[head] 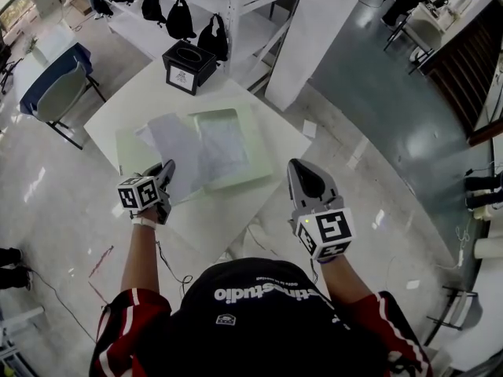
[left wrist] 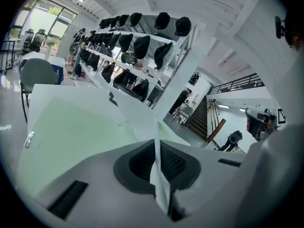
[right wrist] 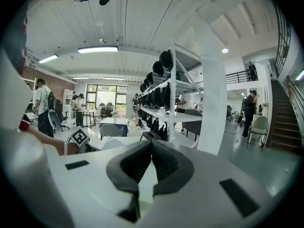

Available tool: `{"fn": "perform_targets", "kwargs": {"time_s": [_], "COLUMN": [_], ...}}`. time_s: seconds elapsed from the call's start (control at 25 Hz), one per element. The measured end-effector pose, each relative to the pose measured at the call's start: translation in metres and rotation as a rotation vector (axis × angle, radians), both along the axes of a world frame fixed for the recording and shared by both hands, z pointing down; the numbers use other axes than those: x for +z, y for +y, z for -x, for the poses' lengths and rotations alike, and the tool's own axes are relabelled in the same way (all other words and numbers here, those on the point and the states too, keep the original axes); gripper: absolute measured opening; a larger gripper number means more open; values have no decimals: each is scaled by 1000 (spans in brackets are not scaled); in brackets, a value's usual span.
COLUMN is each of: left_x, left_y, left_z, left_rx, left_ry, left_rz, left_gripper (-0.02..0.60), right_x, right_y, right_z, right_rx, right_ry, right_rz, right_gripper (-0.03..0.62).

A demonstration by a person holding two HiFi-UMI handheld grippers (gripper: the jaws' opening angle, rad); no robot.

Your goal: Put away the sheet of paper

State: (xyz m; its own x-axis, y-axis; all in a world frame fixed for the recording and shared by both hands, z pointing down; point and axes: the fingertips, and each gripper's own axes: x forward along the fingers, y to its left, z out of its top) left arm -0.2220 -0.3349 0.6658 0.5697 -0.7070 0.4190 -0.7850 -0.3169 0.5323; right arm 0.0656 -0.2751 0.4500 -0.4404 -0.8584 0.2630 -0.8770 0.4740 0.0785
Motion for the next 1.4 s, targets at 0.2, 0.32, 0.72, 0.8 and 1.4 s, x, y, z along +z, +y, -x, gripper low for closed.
{"fn": "perform_targets", "kwargs": {"time_s": [0.2,0.32,0.72,0.8,1.4], "left_x": [12,6,-22,-19,29], "left_y": [-1,-1,-4,-4,4], "left_z": [-1,-7,-26,-28,-27], "left_rx": [-6,1,11,12,1], "left_ry": [27,50,161,171,174], "left_rz": [27,22,-19,-8,113], "left_gripper": [5,5,5,5,5], "right_x": [5,6,7,8,10], "right_y": [-2,-2,-2,-2,-1], "right_z": [1,2,7,7,-2], "right_rx": [0,-4,-18,-16,1], "right_ry": [5,13,20,17,19], "right_rz": [7,8,11,12,19], "right_gripper": [3,3,3,3,3]}}
